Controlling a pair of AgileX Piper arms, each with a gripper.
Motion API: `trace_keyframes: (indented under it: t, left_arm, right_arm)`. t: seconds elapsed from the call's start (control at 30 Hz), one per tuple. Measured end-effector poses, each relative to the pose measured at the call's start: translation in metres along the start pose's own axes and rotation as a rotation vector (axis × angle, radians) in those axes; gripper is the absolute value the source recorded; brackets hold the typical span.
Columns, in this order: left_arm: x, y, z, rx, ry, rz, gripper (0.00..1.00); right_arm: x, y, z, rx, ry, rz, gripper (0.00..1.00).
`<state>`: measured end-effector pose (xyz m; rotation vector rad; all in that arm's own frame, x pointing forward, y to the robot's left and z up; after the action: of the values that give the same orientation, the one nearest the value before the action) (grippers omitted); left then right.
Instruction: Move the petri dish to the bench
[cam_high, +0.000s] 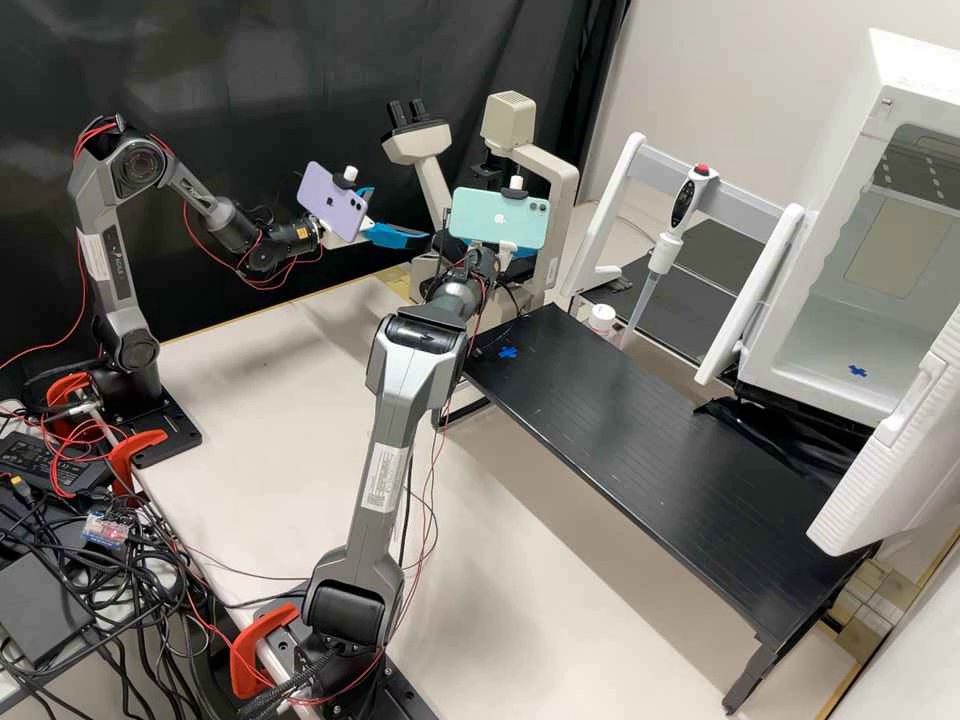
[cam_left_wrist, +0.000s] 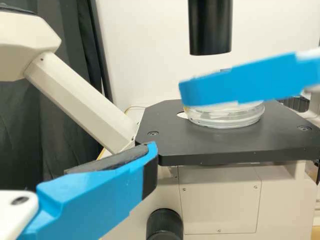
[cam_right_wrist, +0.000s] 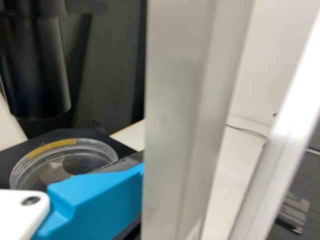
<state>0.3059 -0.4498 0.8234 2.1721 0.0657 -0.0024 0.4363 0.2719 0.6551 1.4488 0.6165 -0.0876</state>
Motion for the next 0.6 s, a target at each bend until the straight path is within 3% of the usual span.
trace_keyframes:
  t: [0.37,0.53,0.57,0.6]
  left_arm:
    - [0.0,0.0,0.0,0.0,0.0,0.0,1.0]
    - [0.0,0.0,0.0,0.0,0.0,0.0,1.0]
    - [0.0,0.0,0.0,0.0,0.0,0.0,1.0]
    - [0.0,0.0,0.0,0.0,0.0,0.0,1.0]
  right_arm:
    - [0.005,-0.022,-0.009,-0.012,-0.015,-0.035,1.0]
    - [0.011,-0.032,-0.003,0.01,-0.044,-0.047,1.0]
    - [0.011,-0.033,-0.002,0.005,-0.046,-0.046,0.0]
    - [0.012,-0.034,-0.001,0.015,-0.05,-0.047,0.0]
